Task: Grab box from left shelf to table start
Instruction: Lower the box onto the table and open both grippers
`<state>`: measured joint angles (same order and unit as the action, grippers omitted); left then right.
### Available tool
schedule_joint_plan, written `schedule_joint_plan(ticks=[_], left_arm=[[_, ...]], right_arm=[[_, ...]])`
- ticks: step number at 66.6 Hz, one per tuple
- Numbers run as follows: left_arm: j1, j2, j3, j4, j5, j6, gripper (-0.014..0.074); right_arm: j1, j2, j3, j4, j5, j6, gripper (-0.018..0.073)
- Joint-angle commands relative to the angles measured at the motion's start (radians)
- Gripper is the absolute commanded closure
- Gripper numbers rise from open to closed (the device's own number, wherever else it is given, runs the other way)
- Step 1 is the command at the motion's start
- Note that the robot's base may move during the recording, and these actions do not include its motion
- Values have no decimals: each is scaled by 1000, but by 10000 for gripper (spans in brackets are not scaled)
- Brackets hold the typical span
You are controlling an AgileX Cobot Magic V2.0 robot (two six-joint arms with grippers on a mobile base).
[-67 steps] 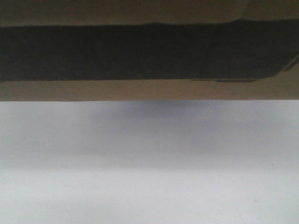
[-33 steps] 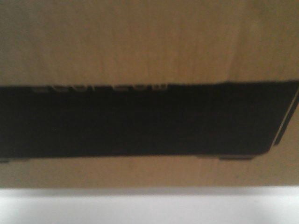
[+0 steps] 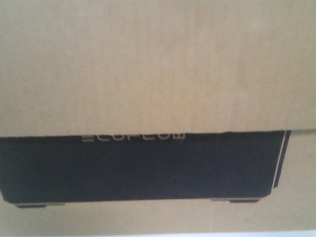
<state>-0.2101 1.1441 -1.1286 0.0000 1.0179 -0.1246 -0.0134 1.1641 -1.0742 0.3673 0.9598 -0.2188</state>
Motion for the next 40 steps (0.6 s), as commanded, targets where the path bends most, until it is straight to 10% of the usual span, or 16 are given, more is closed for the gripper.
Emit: schedule_joint_plan(ticks=[1, 22, 31, 40], left_arm=[[-5, 16, -43, -14, -106, 3, 696], [-5, 87, -43, -15, -97, 17, 694], [-5, 87, -43, -17, -91, 53, 659], [-5, 87, -43, -19, -78, 55, 444]], right_arm=[[0, 5, -39, 63, -71, -22, 494], [0, 25, -39, 47, -64, -22, 451], [0, 22, -39, 16, -54, -22, 277], [0, 21, -39, 8, -52, -22, 43]])
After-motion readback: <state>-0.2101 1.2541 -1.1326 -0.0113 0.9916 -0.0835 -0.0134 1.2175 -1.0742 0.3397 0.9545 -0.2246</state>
